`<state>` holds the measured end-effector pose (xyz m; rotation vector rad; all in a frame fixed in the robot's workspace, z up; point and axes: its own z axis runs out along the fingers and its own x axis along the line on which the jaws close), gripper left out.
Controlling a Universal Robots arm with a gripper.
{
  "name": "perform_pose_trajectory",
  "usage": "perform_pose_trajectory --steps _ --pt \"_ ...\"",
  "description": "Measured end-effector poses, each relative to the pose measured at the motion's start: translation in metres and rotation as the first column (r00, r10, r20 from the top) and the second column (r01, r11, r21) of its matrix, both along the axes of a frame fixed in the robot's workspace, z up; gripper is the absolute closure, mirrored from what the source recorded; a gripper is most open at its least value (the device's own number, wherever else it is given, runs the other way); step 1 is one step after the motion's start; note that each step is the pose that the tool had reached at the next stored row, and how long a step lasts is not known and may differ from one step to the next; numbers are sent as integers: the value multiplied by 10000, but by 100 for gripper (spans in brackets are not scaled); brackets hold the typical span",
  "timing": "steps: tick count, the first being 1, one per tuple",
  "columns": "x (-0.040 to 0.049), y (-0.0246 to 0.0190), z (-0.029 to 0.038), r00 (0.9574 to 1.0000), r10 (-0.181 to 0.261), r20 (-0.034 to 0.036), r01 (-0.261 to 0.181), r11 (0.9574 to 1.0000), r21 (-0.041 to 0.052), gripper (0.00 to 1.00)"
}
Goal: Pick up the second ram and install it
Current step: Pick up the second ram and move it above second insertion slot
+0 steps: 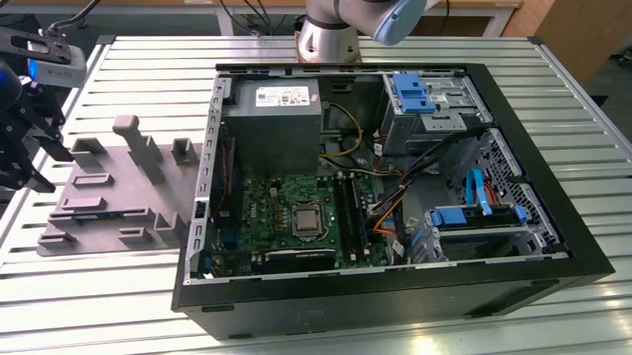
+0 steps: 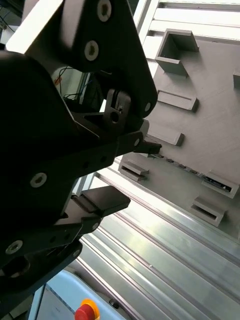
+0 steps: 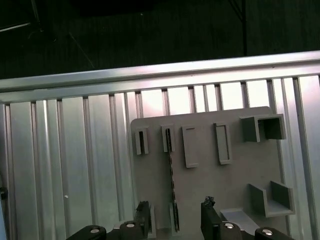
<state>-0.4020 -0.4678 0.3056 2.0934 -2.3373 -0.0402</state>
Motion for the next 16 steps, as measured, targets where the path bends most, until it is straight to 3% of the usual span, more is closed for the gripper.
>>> perform_pose_trajectory --steps 5,9,16 --pt "0 1 -14 10000 -1 9 1 10000 23 47" --pt "-5 -2 -71 10000 51 10 -51 9999 100 47" --pt "-8 -11 -189 9982 596 10 -596 9982 111 47"
